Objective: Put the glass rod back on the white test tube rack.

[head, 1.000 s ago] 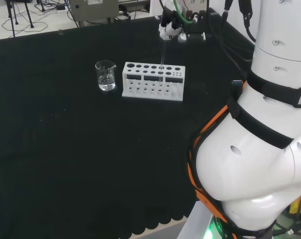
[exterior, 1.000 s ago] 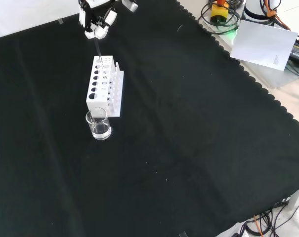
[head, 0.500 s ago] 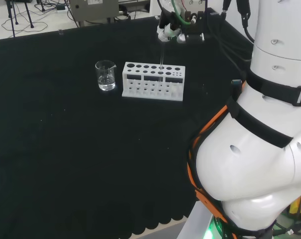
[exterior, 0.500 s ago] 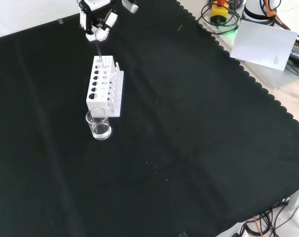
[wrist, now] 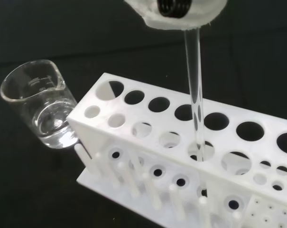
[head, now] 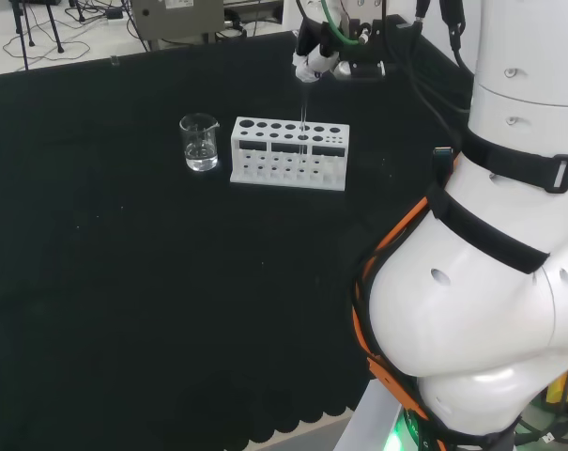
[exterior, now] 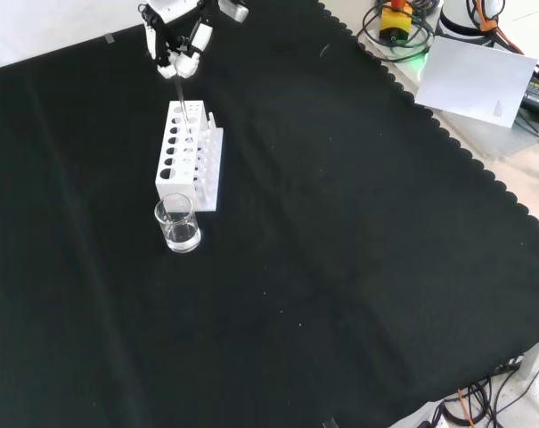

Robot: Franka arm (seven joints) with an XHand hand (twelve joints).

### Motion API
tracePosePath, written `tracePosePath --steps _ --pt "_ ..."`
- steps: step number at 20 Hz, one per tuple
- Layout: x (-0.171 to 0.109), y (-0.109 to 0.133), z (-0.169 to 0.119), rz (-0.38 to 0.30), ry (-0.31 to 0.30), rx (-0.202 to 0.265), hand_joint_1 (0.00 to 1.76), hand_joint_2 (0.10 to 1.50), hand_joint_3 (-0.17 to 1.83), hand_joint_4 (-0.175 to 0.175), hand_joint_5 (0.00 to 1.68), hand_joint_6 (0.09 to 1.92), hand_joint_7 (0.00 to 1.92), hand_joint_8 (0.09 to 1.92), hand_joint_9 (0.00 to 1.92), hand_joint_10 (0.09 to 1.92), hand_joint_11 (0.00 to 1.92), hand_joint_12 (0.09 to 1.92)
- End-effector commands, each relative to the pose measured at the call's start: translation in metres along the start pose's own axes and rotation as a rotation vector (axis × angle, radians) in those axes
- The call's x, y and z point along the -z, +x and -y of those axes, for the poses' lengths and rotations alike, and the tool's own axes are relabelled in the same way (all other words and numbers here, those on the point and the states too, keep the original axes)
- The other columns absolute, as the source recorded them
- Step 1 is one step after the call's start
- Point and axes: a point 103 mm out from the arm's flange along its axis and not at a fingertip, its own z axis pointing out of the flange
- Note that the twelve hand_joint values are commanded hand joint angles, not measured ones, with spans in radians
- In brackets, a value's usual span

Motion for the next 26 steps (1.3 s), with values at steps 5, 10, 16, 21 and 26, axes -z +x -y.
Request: tracePosePath --steps 5,10,16,21,26 --pt "-0.002 0.004 0.002 -0.012 0.082 0.044 1.37 0.39 1.02 -0.175 0.50 0.99 0.94 0.84 1.75 0.86 1.49 0.82" --pt "0.001 0.003 0.003 -0.012 0.081 0.043 1.38 0.35 1.06 -0.175 0.40 0.94 0.86 0.86 1.74 0.87 1.49 0.83" --pt "0.009 -0.001 0.009 -0.002 0.067 0.024 1.39 0.34 1.06 -0.175 0.39 0.92 0.85 0.86 1.74 0.87 1.49 0.83" --pt "0.022 -0.007 0.022 -0.010 0.042 0.012 1.39 0.34 1.06 -0.175 0.42 0.92 0.86 0.86 1.74 0.88 1.49 0.83" --pt "0.032 -0.013 0.035 -0.006 0.021 -0.004 1.39 0.35 1.06 -0.175 0.44 0.93 0.87 0.86 1.74 0.88 1.48 0.83"
